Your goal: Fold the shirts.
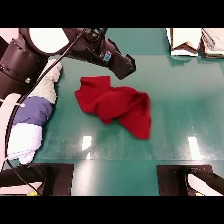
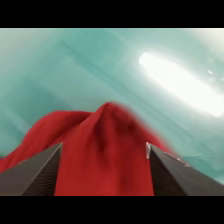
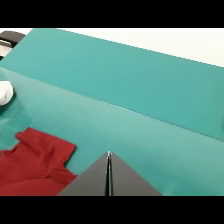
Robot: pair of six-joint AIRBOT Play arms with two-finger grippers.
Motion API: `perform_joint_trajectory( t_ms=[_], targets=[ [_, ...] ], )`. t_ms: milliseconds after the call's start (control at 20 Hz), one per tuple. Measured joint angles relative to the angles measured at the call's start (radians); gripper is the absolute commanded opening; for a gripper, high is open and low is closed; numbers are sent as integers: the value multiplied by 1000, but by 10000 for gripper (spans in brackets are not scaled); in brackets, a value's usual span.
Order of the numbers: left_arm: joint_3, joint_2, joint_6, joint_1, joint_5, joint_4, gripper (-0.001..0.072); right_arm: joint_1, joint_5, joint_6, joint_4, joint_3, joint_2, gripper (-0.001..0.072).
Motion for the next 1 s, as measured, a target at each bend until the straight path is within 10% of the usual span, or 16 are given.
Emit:
perform_joint_trajectory(
  t_ms=[550, 1000],
  targets=[
    [-420, -10, -136, 554, 19, 5, 624, 0, 17, 0, -1, 0, -3, 18],
    [-621, -154, -99, 571, 151, -119, 623, 0, 82, 6, 0, -1, -43, 18]
  ],
)
